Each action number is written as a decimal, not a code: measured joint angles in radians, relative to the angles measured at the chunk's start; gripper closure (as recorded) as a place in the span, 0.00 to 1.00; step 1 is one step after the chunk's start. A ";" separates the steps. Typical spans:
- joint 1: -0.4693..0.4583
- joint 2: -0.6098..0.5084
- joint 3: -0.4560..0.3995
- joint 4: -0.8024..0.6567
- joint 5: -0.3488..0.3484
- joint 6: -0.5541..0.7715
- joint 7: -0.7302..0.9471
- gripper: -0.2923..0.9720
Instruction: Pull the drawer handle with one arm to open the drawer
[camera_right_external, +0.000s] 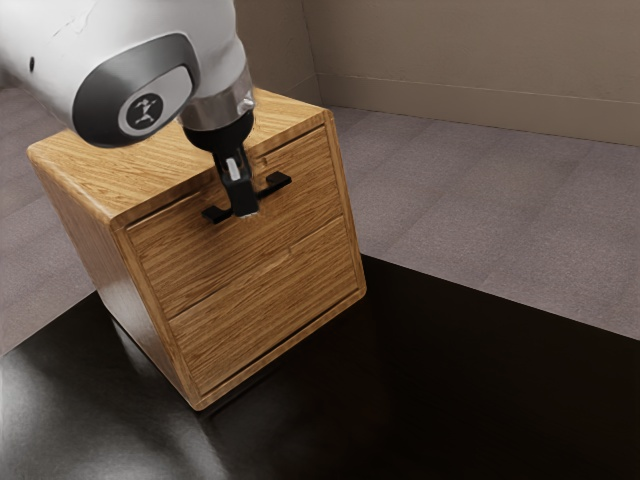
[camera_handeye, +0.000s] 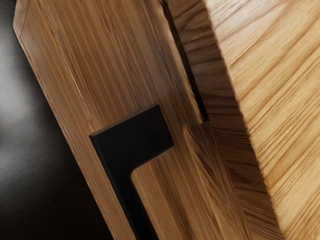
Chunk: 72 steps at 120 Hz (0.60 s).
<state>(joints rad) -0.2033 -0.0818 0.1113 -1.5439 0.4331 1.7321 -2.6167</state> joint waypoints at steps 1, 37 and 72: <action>0.001 -0.001 -0.001 0.000 0.001 0.000 -0.001 0.23; -0.060 -0.048 -0.009 -0.002 0.019 -0.054 -0.031 0.23; -0.026 -0.022 0.015 -0.014 -0.048 -0.081 -0.082 0.23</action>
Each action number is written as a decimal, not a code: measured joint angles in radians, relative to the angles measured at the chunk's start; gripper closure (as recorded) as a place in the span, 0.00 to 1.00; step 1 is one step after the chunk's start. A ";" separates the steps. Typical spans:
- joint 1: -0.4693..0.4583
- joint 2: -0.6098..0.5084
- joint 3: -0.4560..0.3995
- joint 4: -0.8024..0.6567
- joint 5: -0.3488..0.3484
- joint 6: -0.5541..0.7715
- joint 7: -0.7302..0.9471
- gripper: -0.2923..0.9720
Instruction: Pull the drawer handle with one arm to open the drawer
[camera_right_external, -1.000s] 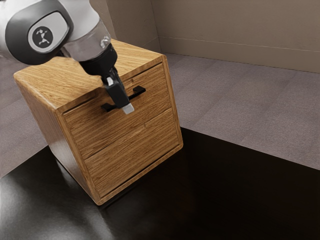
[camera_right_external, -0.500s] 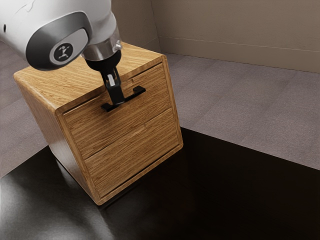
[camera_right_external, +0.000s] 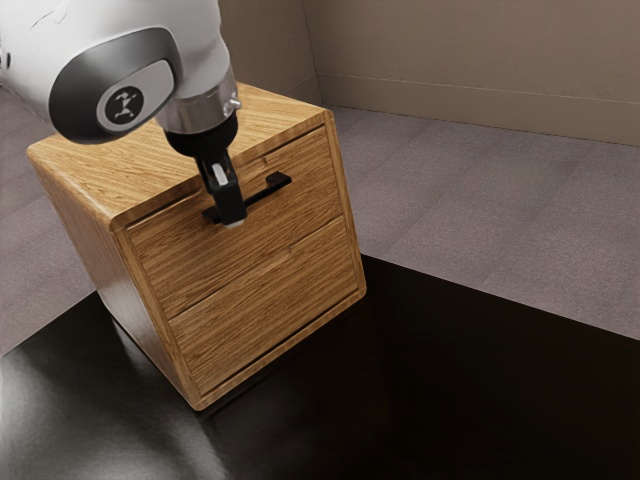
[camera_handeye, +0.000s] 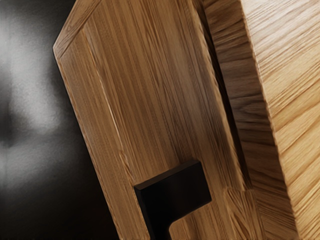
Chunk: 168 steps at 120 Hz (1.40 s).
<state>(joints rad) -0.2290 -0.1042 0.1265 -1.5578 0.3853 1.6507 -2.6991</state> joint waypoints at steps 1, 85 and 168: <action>0.000 0.001 0.000 0.000 -0.002 0.000 -0.001 0.23; 0.042 0.046 -0.039 -0.051 -0.013 0.042 -0.065 0.23; -0.332 -0.058 -0.080 -0.143 -0.122 0.064 -0.106 0.25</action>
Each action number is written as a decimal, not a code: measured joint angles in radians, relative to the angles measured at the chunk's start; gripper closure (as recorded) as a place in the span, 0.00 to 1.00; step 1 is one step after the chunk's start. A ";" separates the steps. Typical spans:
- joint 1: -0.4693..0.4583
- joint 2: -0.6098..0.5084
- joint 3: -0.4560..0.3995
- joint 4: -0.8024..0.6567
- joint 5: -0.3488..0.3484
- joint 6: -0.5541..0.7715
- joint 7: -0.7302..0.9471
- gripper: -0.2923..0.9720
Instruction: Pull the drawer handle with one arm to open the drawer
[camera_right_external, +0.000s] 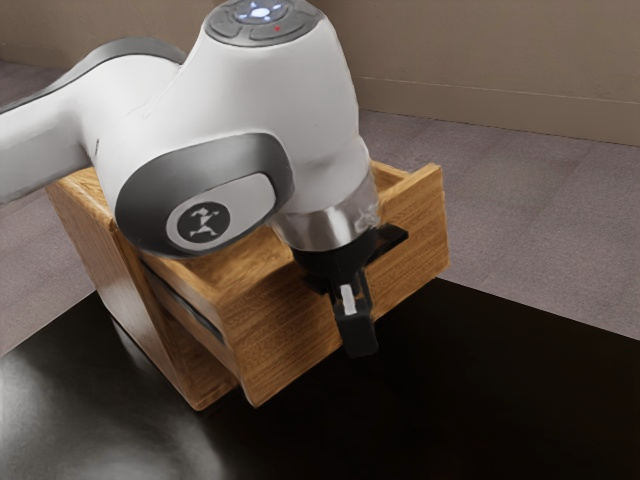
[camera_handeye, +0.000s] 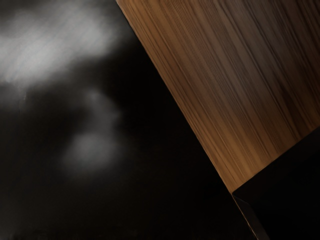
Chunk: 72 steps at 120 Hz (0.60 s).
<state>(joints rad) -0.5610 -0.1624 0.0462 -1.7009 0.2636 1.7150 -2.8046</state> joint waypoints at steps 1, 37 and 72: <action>-0.004 -0.004 -0.008 0.006 0.008 -0.002 -0.001 0.25; 0.131 -0.224 -0.247 0.015 0.199 -0.109 0.049 0.24; 0.293 -0.251 -0.369 -0.022 0.335 -0.090 0.509 0.23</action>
<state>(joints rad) -0.2682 -0.4136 -0.3233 -1.7224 0.5982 1.6250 -2.2953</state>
